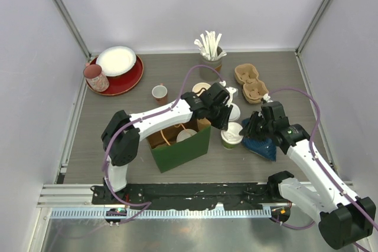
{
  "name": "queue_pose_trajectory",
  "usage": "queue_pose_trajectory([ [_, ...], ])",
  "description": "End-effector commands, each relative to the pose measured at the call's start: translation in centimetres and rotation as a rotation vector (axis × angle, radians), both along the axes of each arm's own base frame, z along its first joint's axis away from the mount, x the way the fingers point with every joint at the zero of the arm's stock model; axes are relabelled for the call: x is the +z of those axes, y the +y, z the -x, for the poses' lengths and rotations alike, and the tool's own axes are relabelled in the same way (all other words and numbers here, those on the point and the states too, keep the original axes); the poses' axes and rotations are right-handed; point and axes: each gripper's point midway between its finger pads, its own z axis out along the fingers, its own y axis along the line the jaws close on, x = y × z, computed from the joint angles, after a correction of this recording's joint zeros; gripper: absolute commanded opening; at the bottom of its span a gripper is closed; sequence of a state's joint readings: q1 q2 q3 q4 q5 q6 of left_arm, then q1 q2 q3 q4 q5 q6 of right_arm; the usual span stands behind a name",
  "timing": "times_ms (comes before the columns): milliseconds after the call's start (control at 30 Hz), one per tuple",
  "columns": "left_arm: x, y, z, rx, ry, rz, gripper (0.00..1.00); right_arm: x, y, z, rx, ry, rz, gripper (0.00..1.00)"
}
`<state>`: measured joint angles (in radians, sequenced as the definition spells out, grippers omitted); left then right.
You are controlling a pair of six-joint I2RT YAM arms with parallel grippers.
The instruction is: Pack the takeout coffee
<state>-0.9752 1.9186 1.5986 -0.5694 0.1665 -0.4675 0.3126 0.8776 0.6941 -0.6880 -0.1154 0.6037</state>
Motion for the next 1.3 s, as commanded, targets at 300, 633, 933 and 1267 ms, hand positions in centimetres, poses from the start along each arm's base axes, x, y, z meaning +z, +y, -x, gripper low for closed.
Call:
queue_pose_trajectory([
  [300, 3.8, -0.6, 0.7, -0.108, -0.034, 0.026, 0.29, 2.4, 0.7, -1.0, 0.054, -0.043, -0.002, 0.30],
  [633, 5.2, -1.3, 0.0, -0.132, -0.050, 0.058, 0.41, 4.7, 0.7, -2.3, 0.085, -0.095, 0.029, 0.40],
  [933, 6.6, 0.4, -3.1, -0.067, -0.096, 0.070, 0.43, 5.7, -0.8, -3.2, 0.020, -0.114, 0.089, 0.42],
  [1267, 5.2, 2.0, -3.9, 0.005, -0.023, 0.070, 0.26, 6.2, -2.2, -5.2, -0.075, -0.165, 0.037, 0.38],
])
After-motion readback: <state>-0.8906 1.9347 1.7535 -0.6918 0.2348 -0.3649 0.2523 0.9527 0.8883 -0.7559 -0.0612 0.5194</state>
